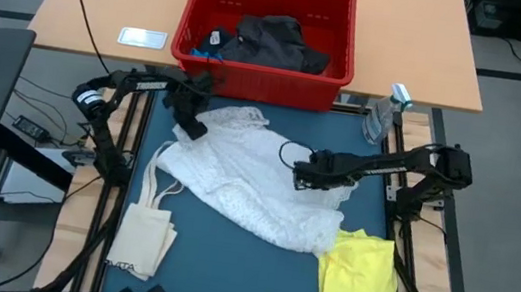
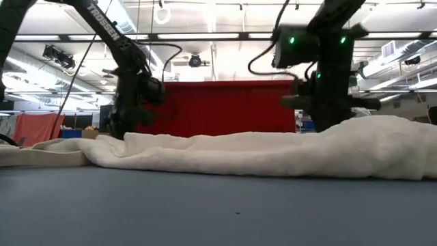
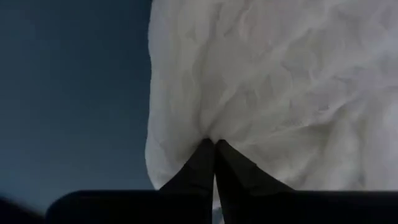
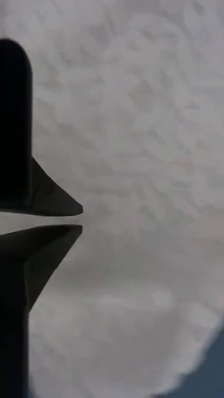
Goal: Fold laundry
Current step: Fold the white cloth
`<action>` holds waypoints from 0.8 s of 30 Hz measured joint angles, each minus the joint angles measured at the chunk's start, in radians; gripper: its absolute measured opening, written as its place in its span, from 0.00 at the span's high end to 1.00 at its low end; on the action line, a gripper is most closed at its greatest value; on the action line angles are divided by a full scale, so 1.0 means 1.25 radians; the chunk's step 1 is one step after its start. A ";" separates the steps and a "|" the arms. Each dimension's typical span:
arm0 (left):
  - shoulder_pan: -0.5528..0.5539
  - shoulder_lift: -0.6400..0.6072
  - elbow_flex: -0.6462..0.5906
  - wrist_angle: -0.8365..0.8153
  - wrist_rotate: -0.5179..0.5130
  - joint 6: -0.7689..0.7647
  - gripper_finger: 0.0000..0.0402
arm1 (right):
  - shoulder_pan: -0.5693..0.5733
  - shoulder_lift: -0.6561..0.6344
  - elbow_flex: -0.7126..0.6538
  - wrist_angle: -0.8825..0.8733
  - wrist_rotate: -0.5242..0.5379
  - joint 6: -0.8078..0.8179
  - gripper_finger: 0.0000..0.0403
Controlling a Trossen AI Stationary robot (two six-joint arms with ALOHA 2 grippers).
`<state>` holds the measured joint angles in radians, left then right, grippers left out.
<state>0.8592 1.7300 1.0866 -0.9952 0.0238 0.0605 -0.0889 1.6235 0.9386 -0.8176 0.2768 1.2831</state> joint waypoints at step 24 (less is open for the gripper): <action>-0.212 -0.512 0.001 0.005 0.048 -0.283 0.79 | 0.205 -0.028 -0.057 0.163 -0.305 -0.323 0.98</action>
<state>0.5944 1.0899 1.0882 -0.9892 0.0834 -0.2928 0.1677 1.5881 0.8680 -0.6141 -0.1050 0.8792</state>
